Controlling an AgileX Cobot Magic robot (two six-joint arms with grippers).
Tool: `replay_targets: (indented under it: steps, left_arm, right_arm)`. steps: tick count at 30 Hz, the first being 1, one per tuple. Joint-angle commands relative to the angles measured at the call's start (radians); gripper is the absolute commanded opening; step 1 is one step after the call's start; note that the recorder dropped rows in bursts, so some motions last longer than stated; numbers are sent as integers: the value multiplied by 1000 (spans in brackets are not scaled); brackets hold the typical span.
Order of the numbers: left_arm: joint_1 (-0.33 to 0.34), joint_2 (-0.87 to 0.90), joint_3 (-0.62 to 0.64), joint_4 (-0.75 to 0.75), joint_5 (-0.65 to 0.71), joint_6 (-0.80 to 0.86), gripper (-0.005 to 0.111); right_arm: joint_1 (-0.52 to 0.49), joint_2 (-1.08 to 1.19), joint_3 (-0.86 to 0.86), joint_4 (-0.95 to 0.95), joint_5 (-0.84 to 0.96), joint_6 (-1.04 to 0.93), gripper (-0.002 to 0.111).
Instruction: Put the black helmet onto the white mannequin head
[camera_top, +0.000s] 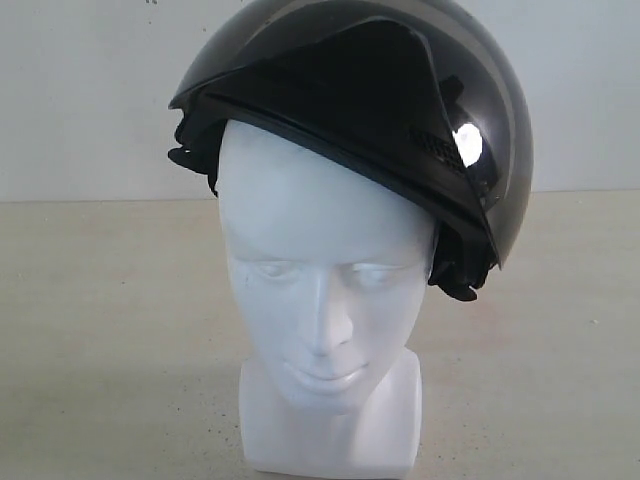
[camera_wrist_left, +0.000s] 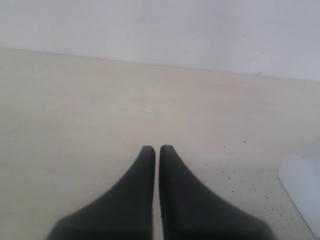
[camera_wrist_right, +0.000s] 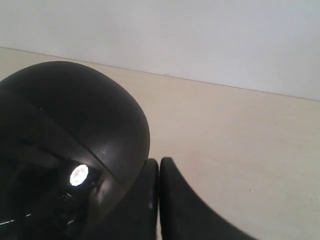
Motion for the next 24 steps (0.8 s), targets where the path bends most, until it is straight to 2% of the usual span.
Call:
replay_targets:
  steps: [1, 9, 11, 14, 20, 24]
  left_arm:
    - [4, -2, 4, -3, -4, 3, 4]
    - [4, -2, 4, -3, -4, 3, 4]
    - [4, -2, 4, -3, -4, 3, 4]
    - [4, -2, 4, -3, -4, 3, 4]
    - [4, -2, 4, -3, -4, 3, 4]
    - [4, -2, 4, -3, -4, 3, 4]
  right_arm:
    - [-4, 6, -10, 21, 7, -6, 0]
    - [-4, 6, -15, 60, 7, -14, 0]
    - [-30, 6, -15, 78, 7, -41, 0]
    - [-139, 8, -15, 214, 7, -121, 0]
    - [-455, 68, -15, 745, -18, -351, 0]
    - [-564, 129, -15, 905, -15, -441, 0]
